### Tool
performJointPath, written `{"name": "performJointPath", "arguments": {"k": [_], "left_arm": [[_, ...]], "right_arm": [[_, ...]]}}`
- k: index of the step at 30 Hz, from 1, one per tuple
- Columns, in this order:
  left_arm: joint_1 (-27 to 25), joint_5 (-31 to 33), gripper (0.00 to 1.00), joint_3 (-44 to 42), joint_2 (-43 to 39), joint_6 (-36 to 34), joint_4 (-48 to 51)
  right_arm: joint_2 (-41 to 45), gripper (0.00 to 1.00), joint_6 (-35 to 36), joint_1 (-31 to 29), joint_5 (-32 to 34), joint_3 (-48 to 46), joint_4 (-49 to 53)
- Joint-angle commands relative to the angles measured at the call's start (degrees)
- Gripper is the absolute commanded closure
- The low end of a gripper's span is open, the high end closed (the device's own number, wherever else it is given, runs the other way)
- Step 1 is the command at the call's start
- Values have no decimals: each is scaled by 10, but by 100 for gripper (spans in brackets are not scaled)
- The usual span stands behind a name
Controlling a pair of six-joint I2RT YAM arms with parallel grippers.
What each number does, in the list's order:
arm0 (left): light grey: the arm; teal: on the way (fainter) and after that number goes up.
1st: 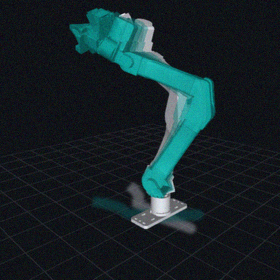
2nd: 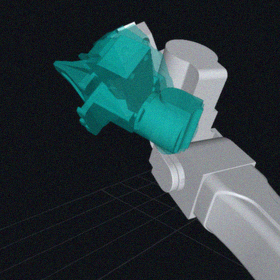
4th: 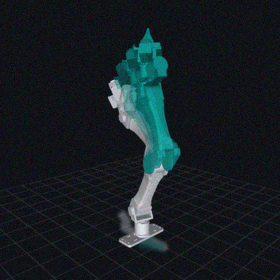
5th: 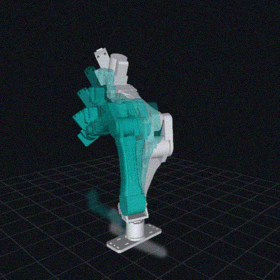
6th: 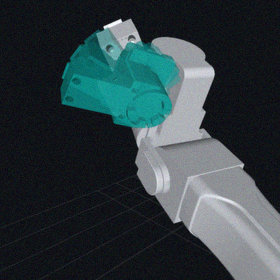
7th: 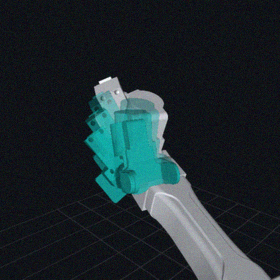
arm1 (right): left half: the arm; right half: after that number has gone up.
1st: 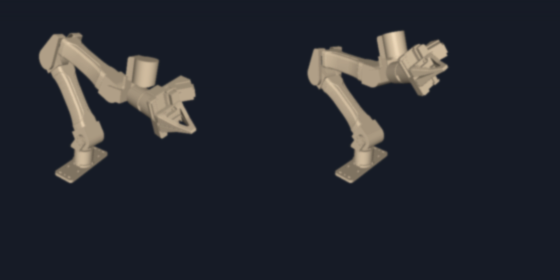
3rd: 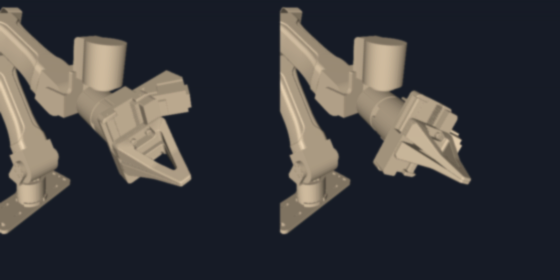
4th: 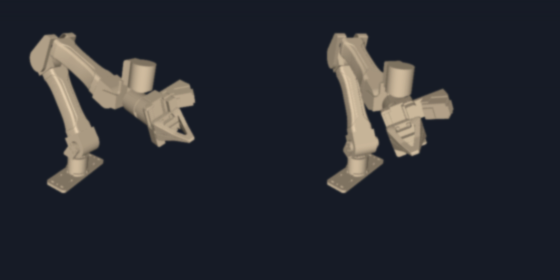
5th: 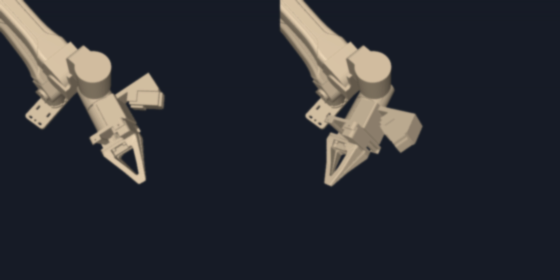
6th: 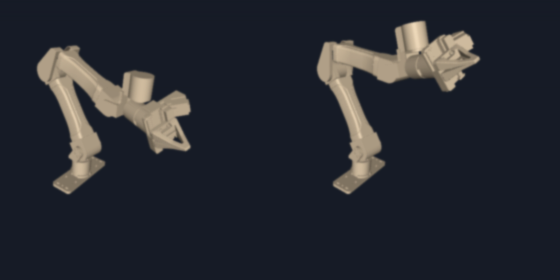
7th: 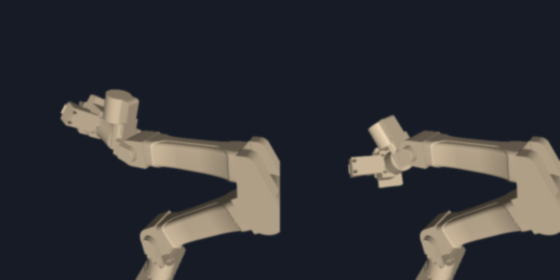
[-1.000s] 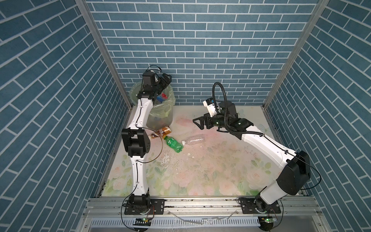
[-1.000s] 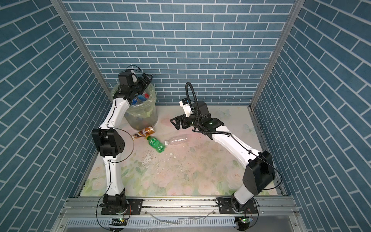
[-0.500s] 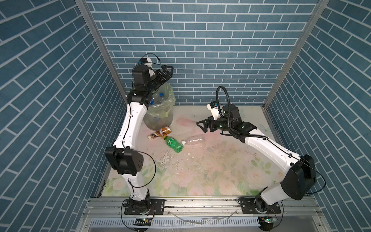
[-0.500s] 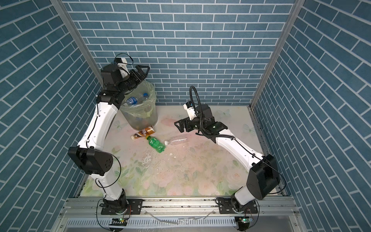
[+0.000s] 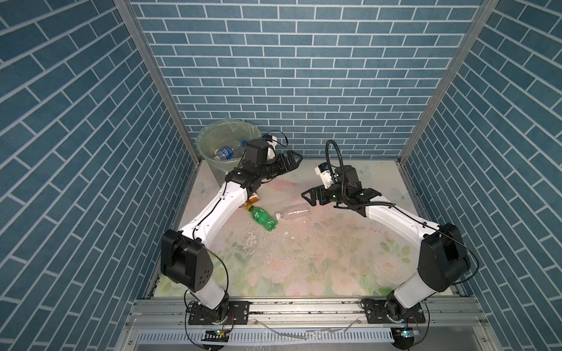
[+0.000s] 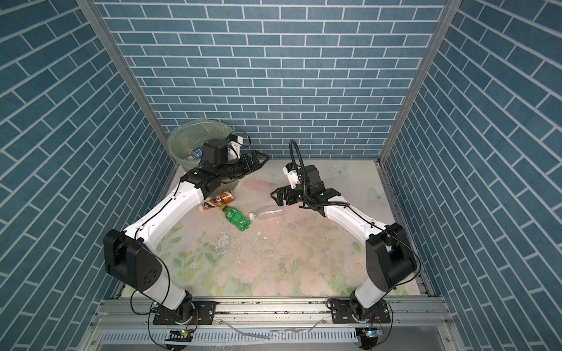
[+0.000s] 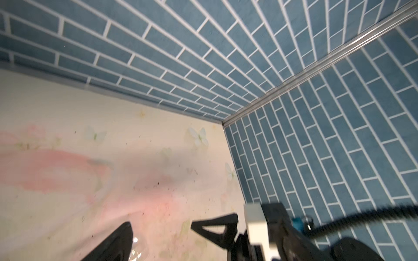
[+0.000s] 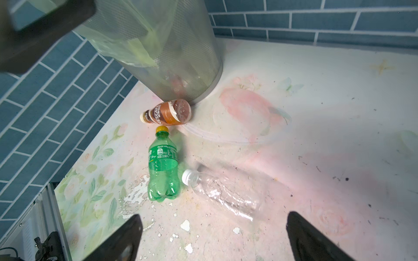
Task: Throw the plastic bottles in the bin
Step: 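Lower the left gripper toward the table centre while the right moves over the clear bottle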
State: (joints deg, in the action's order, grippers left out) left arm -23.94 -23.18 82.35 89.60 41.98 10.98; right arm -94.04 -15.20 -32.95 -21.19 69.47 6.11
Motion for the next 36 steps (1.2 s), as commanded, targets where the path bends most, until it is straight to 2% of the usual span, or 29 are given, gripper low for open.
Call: {"name": "performJointPath", "arguments": {"k": [1, 9, 17, 30, 36], "left_arm": [[-2, 20, 1, -53, -63, 6, -21], [-6, 36, 1, -171, -152, -4, 0], [-6, 50, 1, -286, -199, 24, -31], [0, 66, 1, -313, -190, 17, -24], [7, 68, 1, -309, -178, 13, -26]], "right_arm": [[-38, 1, -15, 10, -26, -10, -31], [-139, 2, -26, 10, -76, 35, -36], [-164, 2, -39, -9, -85, 27, -57], [-110, 3, -51, -52, -48, -40, -57], [-68, 2, 46, -49, 35, -33, 33]]}}
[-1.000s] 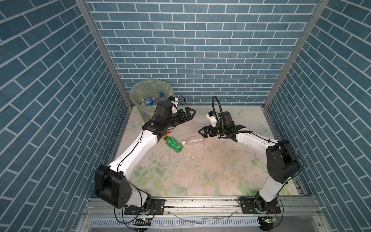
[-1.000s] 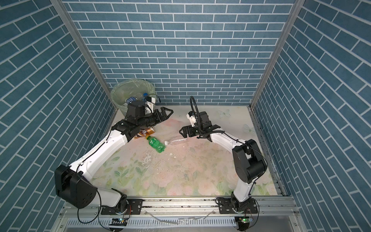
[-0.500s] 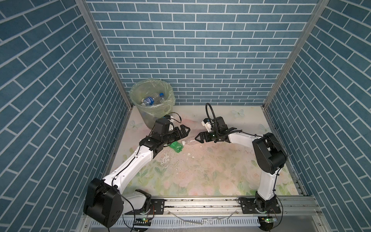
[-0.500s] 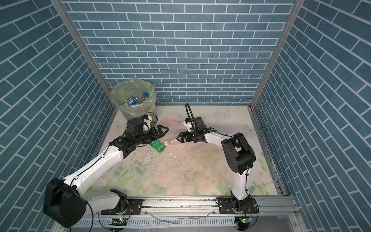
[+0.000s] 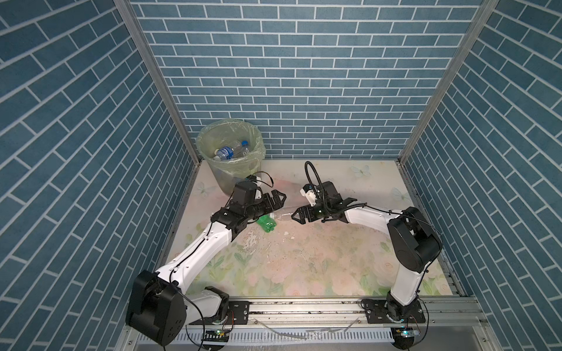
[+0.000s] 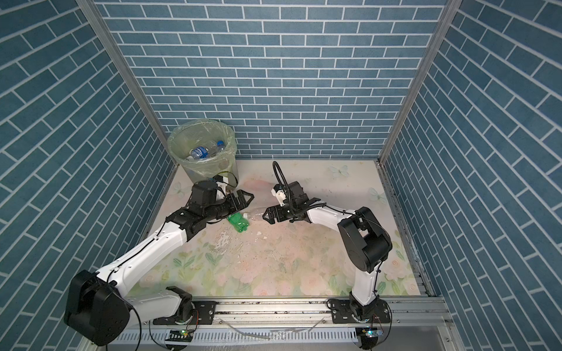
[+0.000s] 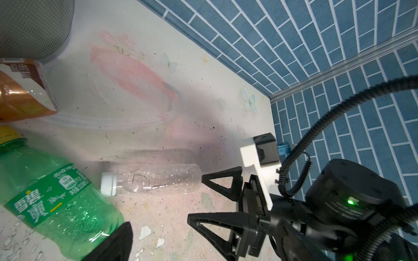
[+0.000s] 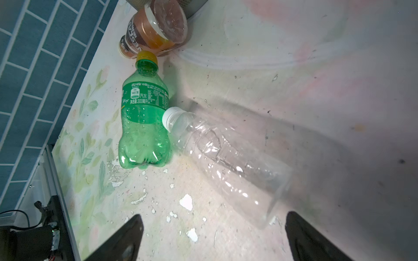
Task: Throw the plastic bottles in the bin
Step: 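Lower the left gripper toward the table centre while the right moves over the clear bottle, then lower the right gripper onto the clear empty bottle and close it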
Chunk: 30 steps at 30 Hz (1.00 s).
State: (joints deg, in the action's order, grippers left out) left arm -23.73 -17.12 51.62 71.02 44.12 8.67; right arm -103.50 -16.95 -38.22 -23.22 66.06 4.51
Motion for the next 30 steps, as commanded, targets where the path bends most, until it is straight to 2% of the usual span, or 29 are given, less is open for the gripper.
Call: {"name": "performJointPath", "arguments": {"k": [1, 4, 10, 20, 30], "left_arm": [[5, 9, 1, -2, 8, -7, -5], [6, 8, 1, -4, 12, -2, -7], [6, 15, 1, -24, -8, 11, -2], [14, 22, 1, -40, -15, 13, 5], [14, 17, 1, -40, 3, 12, -3]], "right_arm": [[25, 2, 81, 3, 66, 9, 61], [-3, 1, 132, 3, 89, 49, 93], [-71, 2, 190, 3, 70, 115, 103], [-138, 3, 214, -19, 8, 168, 98], [-159, 13, 215, -30, 13, 172, 93]]}}
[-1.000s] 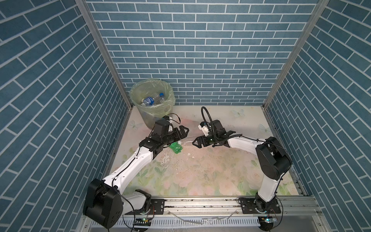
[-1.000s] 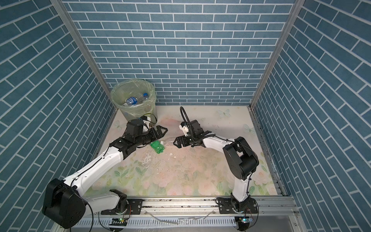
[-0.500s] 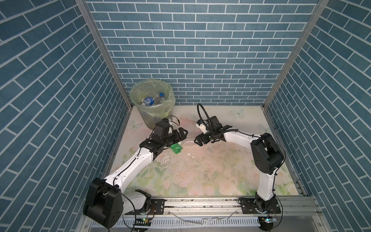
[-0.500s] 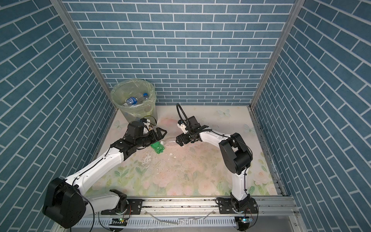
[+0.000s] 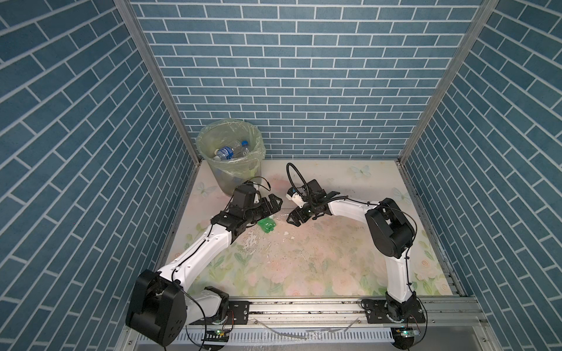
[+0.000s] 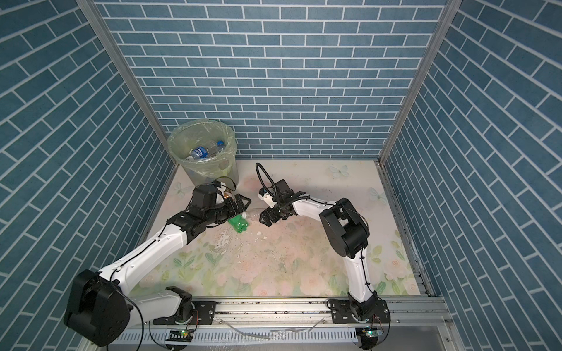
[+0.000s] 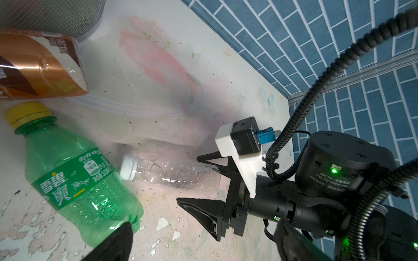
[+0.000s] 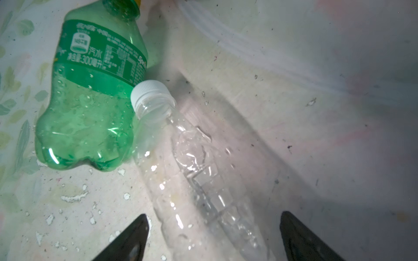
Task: Throw the plastic bottles in the bin
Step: 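Lower the right gripper onto the clear empty bottle and close it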
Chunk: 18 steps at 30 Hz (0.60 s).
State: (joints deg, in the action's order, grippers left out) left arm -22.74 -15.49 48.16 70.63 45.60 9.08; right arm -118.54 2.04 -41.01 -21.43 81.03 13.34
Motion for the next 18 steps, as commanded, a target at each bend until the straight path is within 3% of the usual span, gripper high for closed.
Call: {"name": "performJointPath", "arguments": {"k": [1, 9, 15, 18], "left_arm": [[4, 0, 1, -6, 6, -2, -7], [4, -1, 1, -20, 12, 9, -26], [4, -10, 1, -11, 34, 21, -44], [4, -7, 1, -7, 38, 21, -44]], "right_arm": [[-10, 15, 24, -3, -2, 21, 5], [5, 33, 9, -5, 4, -12, -11], [32, 52, 0, -4, 19, -53, -22], [44, 56, -8, -1, 27, -75, -28]]}}
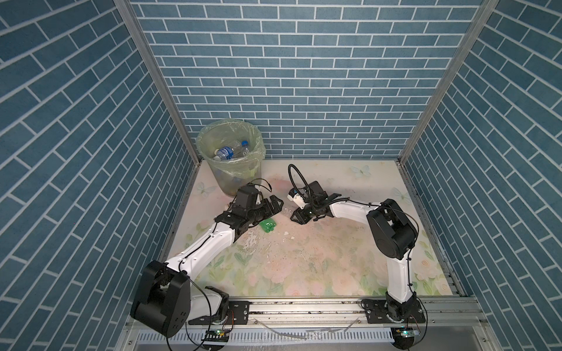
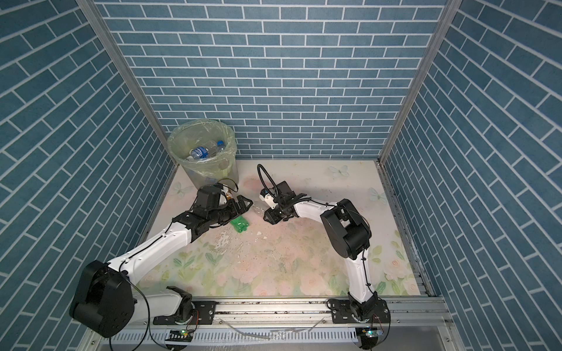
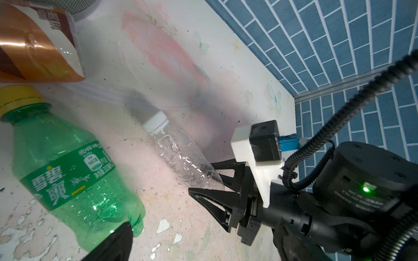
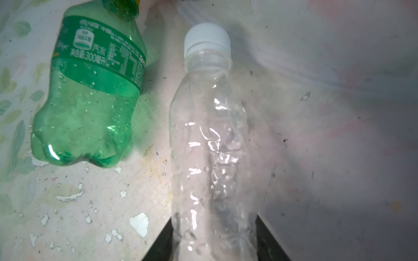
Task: Throw the plastic bottles in the bin
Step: 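Lower the right gripper onto the clear empty bottle and close it, then lift the clear bottle with the right gripper while the left grasps its white cap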
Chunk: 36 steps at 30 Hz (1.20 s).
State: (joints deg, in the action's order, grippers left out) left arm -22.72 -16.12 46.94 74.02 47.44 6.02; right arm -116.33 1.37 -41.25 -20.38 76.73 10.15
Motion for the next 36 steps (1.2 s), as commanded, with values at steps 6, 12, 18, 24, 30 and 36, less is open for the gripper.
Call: {"name": "performJointPath", "arguments": {"k": [6, 12, 18, 24, 30, 36], "left_arm": [[3, -6, 1, 18, 25, 9, -21], [-4, -3, 1, 34, 42, 13, -29], [-10, -20, 1, 58, 90, 40, -68], [-19, -23, 1, 108, 148, 73, -108], [-29, -17, 1, 179, 206, 78, -124], [-34, -18, 6, 218, 250, 86, -148]], "right_arm": [[57, 61, -26, 15, 22, -83, -21], [97, 62, -58, 39, 26, -126, -44], [142, 62, -69, 44, 32, -133, -29], [197, 62, -81, 45, 43, -121, -8], [234, 62, -87, 45, 32, -109, -3], [249, 62, -93, 45, 23, -105, -5]]}}
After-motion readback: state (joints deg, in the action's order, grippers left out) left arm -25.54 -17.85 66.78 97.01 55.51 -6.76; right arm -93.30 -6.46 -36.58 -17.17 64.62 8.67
